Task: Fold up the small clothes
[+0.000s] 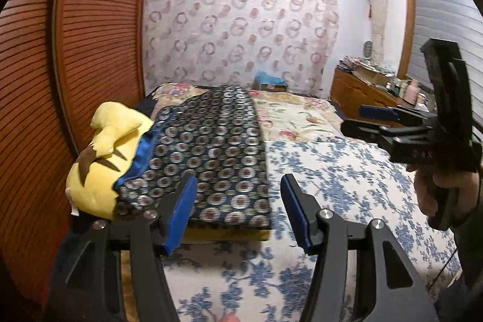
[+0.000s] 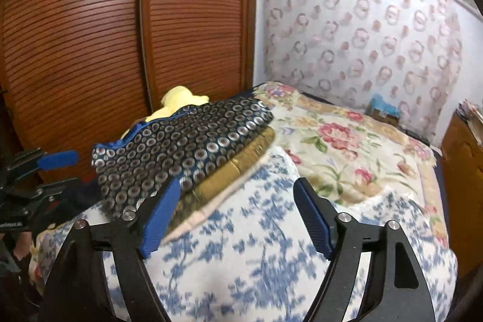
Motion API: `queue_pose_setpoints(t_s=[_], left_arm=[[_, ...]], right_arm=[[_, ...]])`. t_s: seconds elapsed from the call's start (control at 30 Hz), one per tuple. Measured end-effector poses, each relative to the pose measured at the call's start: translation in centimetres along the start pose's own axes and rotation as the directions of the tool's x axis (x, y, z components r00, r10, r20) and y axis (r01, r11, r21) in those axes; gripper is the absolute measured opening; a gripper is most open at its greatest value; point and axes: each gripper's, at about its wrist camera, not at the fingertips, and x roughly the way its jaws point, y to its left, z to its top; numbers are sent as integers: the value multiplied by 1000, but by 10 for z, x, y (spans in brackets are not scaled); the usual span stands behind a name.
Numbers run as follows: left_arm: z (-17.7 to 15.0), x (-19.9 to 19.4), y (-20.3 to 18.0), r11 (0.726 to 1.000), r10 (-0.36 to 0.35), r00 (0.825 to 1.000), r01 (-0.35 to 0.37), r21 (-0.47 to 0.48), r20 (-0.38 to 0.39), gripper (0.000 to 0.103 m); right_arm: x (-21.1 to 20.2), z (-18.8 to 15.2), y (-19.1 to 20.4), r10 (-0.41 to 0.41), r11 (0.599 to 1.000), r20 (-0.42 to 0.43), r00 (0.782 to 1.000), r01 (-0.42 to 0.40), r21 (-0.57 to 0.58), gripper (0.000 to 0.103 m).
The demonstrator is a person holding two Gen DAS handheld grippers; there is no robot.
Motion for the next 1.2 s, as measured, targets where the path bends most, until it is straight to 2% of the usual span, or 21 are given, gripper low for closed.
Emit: queue_pose_setpoints(t_s=[0.17, 0.23, 0.47, 0.77, 0.97, 1.1, 1.2], left_arm=[[-2, 1, -26, 999, -33, 999, 34, 31, -7, 57], [-4, 1, -36, 998, -44, 999, 44, 40, -14, 57], [-8, 1, -68, 996, -62, 998, 64, 66, -33, 57], [6, -12, -105, 993, -65, 998, 64, 99, 6, 57], [22, -23, -122, 993, -53, 997, 47, 108, 52, 57], [26, -27, -128, 993, -54, 996, 47, 107, 64, 57], [24, -28, -131, 993, -60, 996, 53, 110, 64, 57]], right_arm=[[-32, -19, -8, -40, 998, 15, 999, 39, 40, 85], [-45, -28, -13, -86, 994, 13, 996, 85, 64, 86], [-84, -57, -28, -170, 978, 28, 985, 165, 126, 86], [-139, -81, -38, -290, 941, 72, 955, 270, 205, 86], [-179, -81, -41, -377, 907, 126, 918, 338, 253, 86], [-192, -80, -45, -413, 891, 140, 900, 367, 268, 86], [-196, -82, -47, -419, 887, 142, 897, 371, 274, 86]])
